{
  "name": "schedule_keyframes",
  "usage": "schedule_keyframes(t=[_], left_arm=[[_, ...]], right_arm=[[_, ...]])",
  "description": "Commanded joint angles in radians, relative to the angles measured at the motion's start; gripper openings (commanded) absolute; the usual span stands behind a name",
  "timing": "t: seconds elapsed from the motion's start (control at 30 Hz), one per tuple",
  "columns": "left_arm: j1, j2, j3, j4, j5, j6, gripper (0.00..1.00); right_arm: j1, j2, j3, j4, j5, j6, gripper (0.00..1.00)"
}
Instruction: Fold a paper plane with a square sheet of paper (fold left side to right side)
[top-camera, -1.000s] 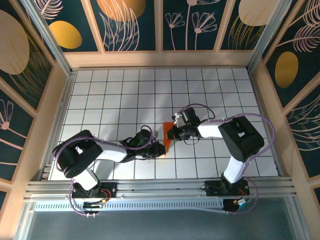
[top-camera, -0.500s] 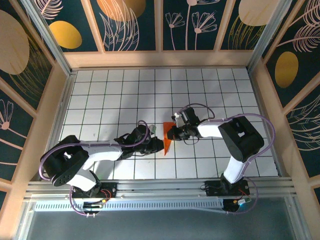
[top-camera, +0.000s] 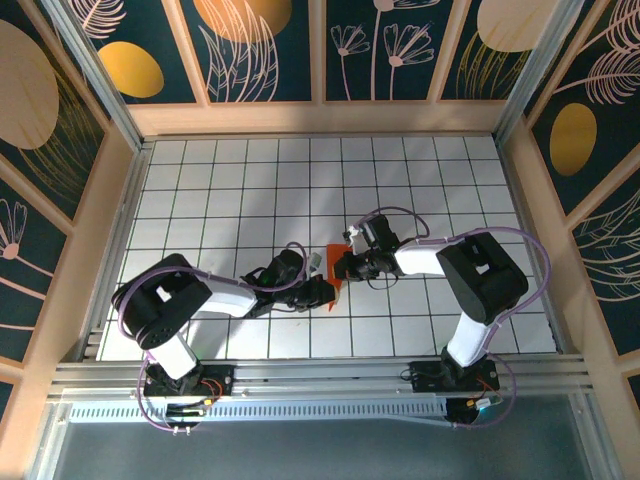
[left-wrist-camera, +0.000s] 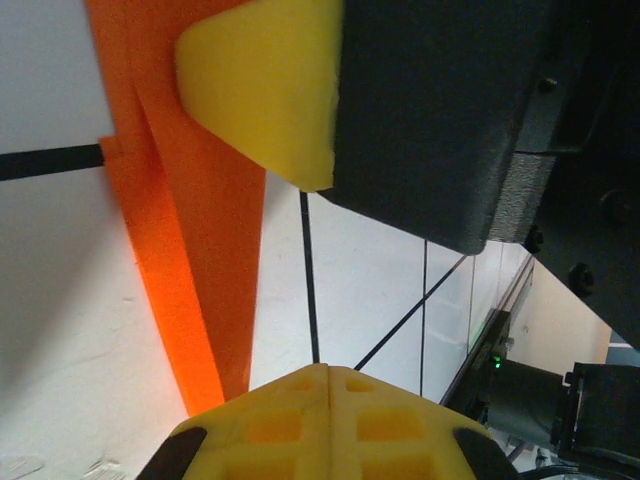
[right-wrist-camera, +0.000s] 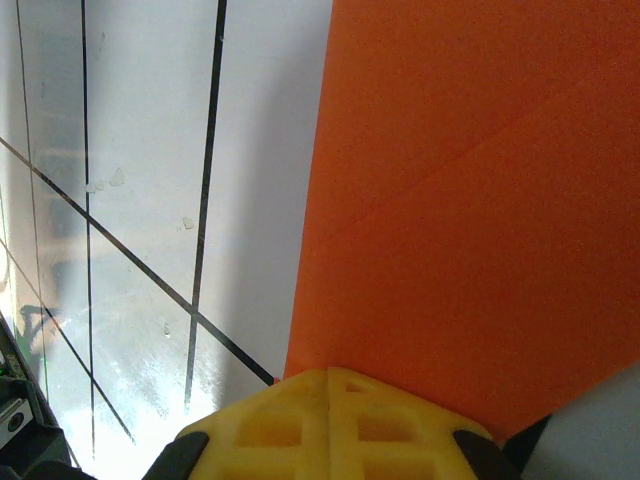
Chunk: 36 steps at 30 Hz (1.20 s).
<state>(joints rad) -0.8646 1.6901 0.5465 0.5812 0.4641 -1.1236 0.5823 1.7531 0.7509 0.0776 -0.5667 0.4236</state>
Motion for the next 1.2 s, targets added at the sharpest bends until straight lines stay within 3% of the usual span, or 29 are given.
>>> schedule_keyframes(t=[0.0,1.17], left_arm=[[0.003,0.018,-0.014,0.064,0.018,-0.018,0.04],[-0.030,0.112,-0.043,0.141,0.004,-0.062,0.03]], right_arm=[[0.017,0.076,-0.038,-0.135,0.149,-0.026,0.00],[0.025,0.086,-0.030,-0.143,0.149,-0.028,0.00]])
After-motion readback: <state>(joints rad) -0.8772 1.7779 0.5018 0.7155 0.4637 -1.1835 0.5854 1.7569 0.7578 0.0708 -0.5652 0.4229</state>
